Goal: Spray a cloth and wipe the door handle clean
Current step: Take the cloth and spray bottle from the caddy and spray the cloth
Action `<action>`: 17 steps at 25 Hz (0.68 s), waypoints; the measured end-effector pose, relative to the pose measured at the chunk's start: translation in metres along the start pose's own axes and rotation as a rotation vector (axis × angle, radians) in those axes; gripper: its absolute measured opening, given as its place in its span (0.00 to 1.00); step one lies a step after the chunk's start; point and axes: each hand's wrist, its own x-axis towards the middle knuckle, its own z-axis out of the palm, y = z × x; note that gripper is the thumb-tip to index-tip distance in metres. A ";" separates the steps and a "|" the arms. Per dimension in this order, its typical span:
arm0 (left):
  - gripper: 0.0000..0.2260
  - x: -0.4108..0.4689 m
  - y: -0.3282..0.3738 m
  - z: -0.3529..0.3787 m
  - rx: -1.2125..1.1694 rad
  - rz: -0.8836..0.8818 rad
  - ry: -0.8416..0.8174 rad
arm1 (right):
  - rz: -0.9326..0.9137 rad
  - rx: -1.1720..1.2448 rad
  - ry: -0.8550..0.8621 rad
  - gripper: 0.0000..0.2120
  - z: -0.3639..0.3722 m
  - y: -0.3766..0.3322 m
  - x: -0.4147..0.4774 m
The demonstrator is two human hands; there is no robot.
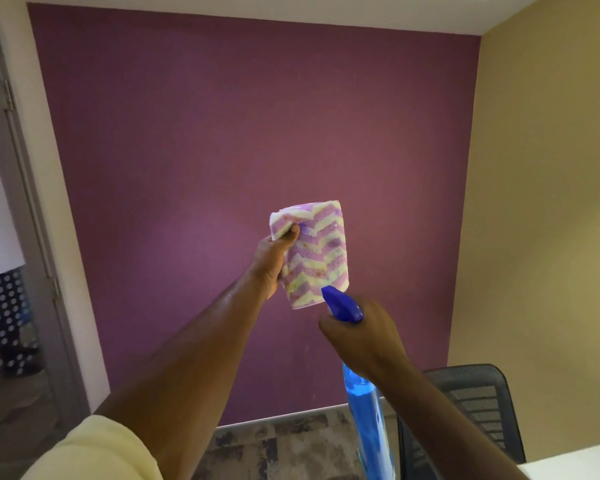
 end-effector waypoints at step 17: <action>0.20 -0.004 -0.009 -0.001 -0.011 -0.011 -0.013 | -0.032 0.034 0.116 0.10 -0.020 -0.023 0.026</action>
